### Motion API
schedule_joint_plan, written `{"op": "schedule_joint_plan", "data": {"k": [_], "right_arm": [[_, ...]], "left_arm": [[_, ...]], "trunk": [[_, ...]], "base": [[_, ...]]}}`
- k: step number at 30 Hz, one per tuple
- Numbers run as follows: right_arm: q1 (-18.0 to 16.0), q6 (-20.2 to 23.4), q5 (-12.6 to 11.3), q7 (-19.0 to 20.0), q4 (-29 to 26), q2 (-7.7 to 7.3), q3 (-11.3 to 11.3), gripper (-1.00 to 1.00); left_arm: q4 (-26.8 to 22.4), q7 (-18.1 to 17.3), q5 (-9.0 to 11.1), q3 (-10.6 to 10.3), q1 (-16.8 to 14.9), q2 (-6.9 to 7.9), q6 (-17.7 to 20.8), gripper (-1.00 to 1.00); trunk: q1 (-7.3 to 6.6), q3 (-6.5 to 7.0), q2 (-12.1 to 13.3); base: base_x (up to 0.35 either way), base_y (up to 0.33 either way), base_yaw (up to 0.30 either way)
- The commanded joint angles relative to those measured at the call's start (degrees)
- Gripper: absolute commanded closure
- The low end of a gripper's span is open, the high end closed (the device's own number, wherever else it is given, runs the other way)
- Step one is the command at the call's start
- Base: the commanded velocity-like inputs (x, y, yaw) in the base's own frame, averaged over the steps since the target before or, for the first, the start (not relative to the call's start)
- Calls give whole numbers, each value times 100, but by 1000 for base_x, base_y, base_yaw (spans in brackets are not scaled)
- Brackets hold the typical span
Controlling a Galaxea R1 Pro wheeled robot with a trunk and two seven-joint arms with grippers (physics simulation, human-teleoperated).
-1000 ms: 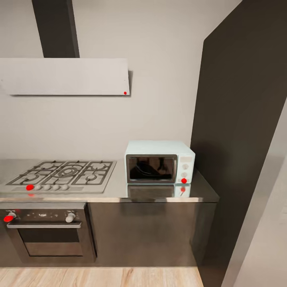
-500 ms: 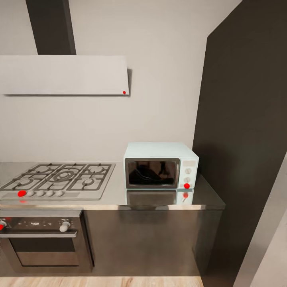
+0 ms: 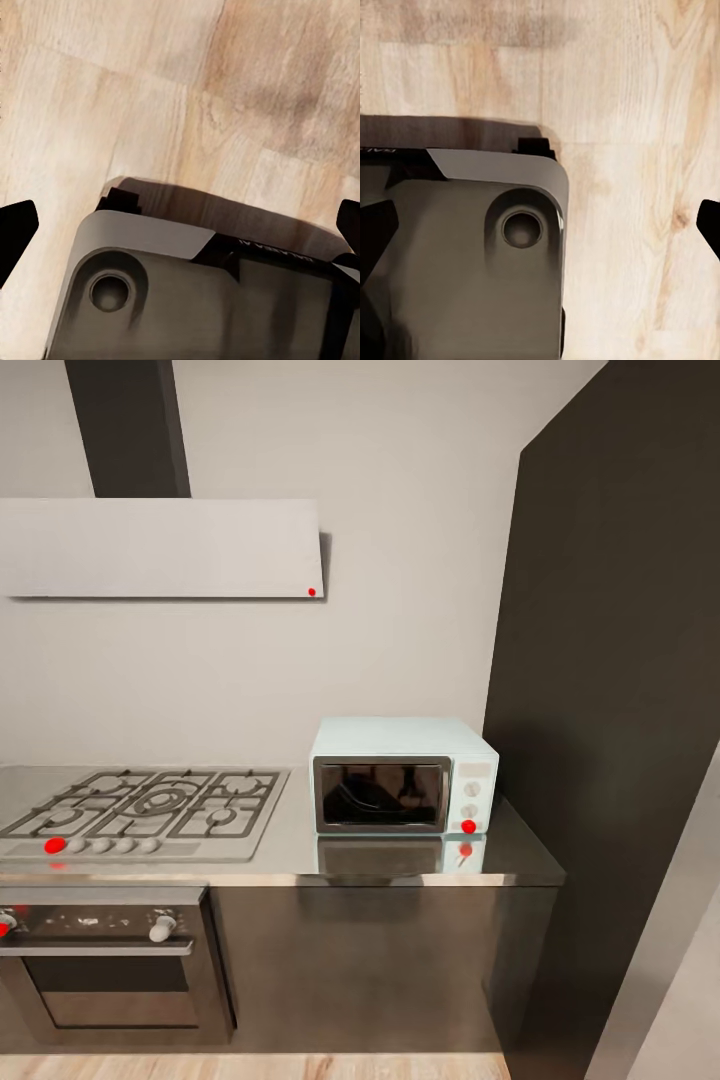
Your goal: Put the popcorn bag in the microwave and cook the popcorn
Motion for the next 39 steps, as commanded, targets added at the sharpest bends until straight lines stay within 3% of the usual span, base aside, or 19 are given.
{"op": "schedule_joint_plan", "data": {"k": [1,28,31,33,34,39], "right_arm": [[-11,7,61,-3,13,-3,-47,-100],[-22,-111,123,15,-165,-29,-27,-100],[-24,-117,99,53,-1238,59,-30,-100],[-24,140,87,118,-2451,261,-21,-100],[-25,1036,82,516,-4050,601,-9,-100],[-25,2549,61,1723,-6409,760,3,-100]], "left_arm": [[4,-23,59,-48,-3,1,-4,-100],[4,-26,15,-48,-3,-7,-18,-100],[4,-23,15,-48,-3,-7,-41,-100],[4,-23,17,-48,-3,-6,-57,-100],[4,-23,16,-46,-3,0,-64,-100],[4,-28,15,-47,-3,-1,-72,-100]], "trunk": [[0,-7,-5],[0,-7,-5],[0,-7,-5],[0,-7,-5],[0,-7,-5],[0,-7,-5]], "base": [[0,0,0],[0,0,53],[0,0,0],[0,0,0],[0,0,0],[0,0,0]]}}
